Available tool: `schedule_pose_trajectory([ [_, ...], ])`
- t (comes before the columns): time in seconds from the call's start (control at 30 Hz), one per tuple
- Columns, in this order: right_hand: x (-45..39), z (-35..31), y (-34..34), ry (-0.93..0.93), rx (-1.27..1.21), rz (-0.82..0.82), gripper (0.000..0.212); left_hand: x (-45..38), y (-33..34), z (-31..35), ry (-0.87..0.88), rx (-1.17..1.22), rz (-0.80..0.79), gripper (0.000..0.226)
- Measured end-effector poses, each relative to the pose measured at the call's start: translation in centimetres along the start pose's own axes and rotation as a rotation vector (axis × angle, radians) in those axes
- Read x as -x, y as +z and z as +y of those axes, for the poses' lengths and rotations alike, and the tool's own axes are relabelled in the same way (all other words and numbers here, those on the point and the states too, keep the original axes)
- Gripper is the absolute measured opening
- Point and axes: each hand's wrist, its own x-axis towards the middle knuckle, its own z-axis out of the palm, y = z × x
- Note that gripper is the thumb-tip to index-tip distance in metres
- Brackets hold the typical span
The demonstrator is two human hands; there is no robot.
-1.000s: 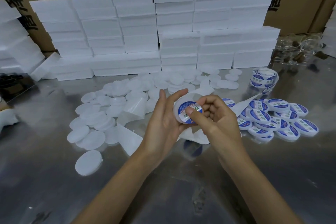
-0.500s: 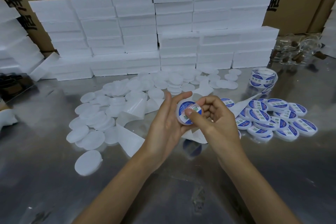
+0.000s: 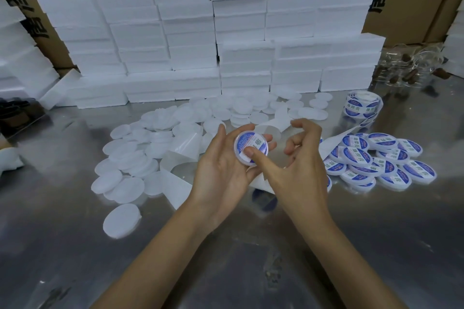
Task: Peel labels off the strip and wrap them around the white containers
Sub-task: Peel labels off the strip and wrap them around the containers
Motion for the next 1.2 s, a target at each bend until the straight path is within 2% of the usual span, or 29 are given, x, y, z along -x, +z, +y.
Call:
schedule_pose_trajectory([
  [0.2, 0.4, 0.2, 0.2, -0.069, 0.240, -0.052, 0.062, 0.4, 0.6, -0.6, -0.037, 0.018, -0.091, 0.054],
  [0.27, 0.2, 0.4, 0.2, -0.086, 0.238, -0.051, 0.052, 0.4, 0.7, -0.9, -0.047, -0.013, -0.111, 0.055],
  [0.37, -0.3, 1.0, -0.1, -0.102, 0.212, 0.004, 0.055, 0.3, 0.7, -1.2, -0.039, -0.100, -0.130, 0.049],
  [0.47, -0.8, 1.6, -0.4, -0.088, 0.168, 0.052, 0.058, 0.2, 0.4, -1.5, 0.038, -0.381, -0.118, 0.035],
  [0.53, -1.0, 1.8, -0.6, -0.093, 0.125, 0.050, 0.058, 0.2, 0.0, -1.5, 0.156, -0.654, -0.073, 0.037],
  [0.6, -1.1, 1.8, -0.7, -0.106, 0.061, -0.007, 0.054, 0.3, -0.3, -1.0, 0.249, -0.753, 0.000, 0.038],
  [0.7, -0.9, 1.5, -0.8, -0.119, -0.004, -0.147, 0.051, 0.5, -0.4, -0.5, 0.290, -0.713, 0.067, 0.034],
  [0.83, -0.5, 1.2, -0.7, -0.195, 0.180, -0.255, 0.055, 0.3, -1.0, -0.1, 0.316, -0.691, 0.157, 0.018],
  [0.9, -0.4, 1.3, -0.7, -0.226, 0.232, -0.288, 0.054, 0.2, -1.3, 0.1, 0.317, -0.671, 0.196, 0.021],
  [1.03, -0.4, 1.5, -0.4, -0.234, 0.226, -0.225, 0.049, 0.2, -1.2, 0.2, 0.314, -0.711, 0.228, 0.038],
  [1.13, -0.4, 1.5, -0.3, -0.215, 0.205, -0.183, 0.051, 0.2, -1.1, 0.1, 0.293, -0.719, 0.192, 0.026],
  [1.2, -0.6, 1.6, -0.5, -0.185, 0.159, -0.182, 0.049, 0.3, -1.0, 0.0, 0.234, -0.694, 0.111, 0.022],
])
